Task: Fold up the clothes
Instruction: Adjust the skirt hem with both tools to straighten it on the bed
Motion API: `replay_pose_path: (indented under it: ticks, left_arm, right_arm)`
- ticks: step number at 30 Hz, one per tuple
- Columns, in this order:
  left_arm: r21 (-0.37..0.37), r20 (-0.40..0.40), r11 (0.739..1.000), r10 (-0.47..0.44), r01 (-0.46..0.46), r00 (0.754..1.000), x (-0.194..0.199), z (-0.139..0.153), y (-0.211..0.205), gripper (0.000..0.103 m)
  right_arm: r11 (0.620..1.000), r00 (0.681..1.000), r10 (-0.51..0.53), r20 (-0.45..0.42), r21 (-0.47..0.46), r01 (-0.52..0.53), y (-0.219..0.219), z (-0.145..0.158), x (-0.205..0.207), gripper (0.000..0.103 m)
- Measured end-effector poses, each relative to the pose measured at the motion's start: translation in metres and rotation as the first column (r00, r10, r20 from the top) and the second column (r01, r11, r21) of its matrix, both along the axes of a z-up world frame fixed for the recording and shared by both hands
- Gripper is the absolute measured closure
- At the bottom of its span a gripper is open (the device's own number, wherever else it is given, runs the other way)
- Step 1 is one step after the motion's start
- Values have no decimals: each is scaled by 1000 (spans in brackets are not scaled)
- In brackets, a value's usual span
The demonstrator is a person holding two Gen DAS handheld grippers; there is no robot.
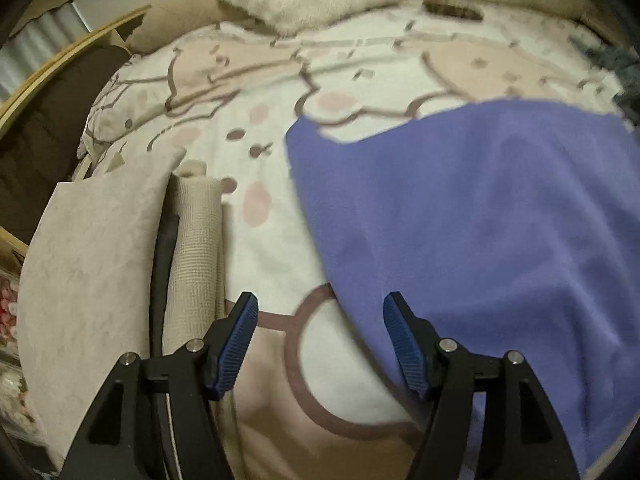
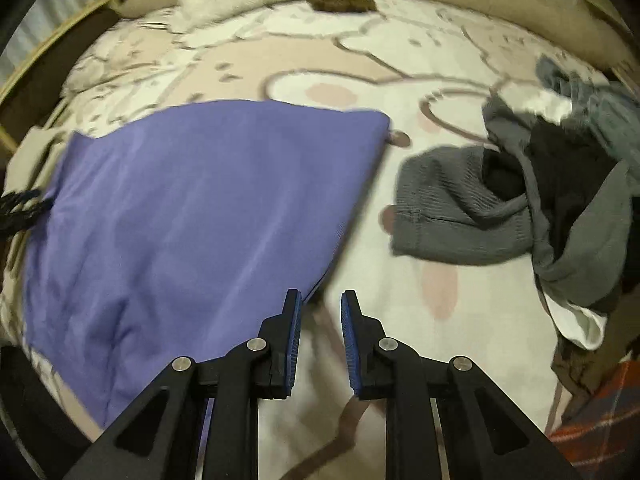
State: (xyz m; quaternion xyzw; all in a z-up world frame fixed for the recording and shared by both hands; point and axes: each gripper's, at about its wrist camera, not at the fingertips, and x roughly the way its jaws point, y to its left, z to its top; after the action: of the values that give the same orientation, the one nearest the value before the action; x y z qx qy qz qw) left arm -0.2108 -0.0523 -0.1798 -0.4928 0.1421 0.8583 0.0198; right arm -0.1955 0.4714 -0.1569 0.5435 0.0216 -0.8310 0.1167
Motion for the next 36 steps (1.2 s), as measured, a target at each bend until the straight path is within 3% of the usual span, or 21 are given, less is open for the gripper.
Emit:
replay_pose_path:
  ticks: [3,6,7,10,13,19,22,24,27,30,33,36]
  left_arm:
    - [82,-40,995,-58,61,998,23,17,11,37]
    - [117,-42,985,-123,127,992,40,18,25,37]
    - [112,-33,983,-144,147,989,44,16,30,37]
    - [-35,13,986,-163,164,986,47,-9,39,37]
    - [-80,33,988,-128,130,991,45,-23,22,34]
    - [53,-18,998,-33,34,999,54,0,-8,33]
    - [119,-45,990,-71,76,996,70,18,-1,34]
    - [145,-32,977,-152,155,988,84,23,12,34]
    - [67,18,952,-301,300,953,104,12,40,34]
    - [-41,95,923,-376,381,922,118,-9,52,34]
    - [-125,126,905,-392,406,911,128,-23,53,34]
    - [-106,75,917,-379,385,923,136,-6,48,35]
  right_arm:
    - [991,990,132,-44,-6,-133,-29,16,28,83]
    - [953,952,302,-42,12,-302,-71,15,56,83]
    - [936,935,352,-33,25,-351,-85,12,64,83]
    - [901,904,426,21,76,-427,-103,-7,81,83]
    - [912,918,390,69,104,-396,-93,-26,84,83]
    - [958,958,281,60,35,-283,-59,-19,87,83]
    - [962,962,272,25,1,-272,-51,-3,101,83]
    - [958,958,288,18,-3,-288,-54,0,107,83]
    - [937,937,346,53,38,-348,-67,-8,114,83]
    - [920,922,374,99,83,-382,-77,-23,116,83]
    - [928,926,360,111,62,-368,-74,-27,114,83]
    - [941,937,334,106,28,-338,-68,-18,113,83]
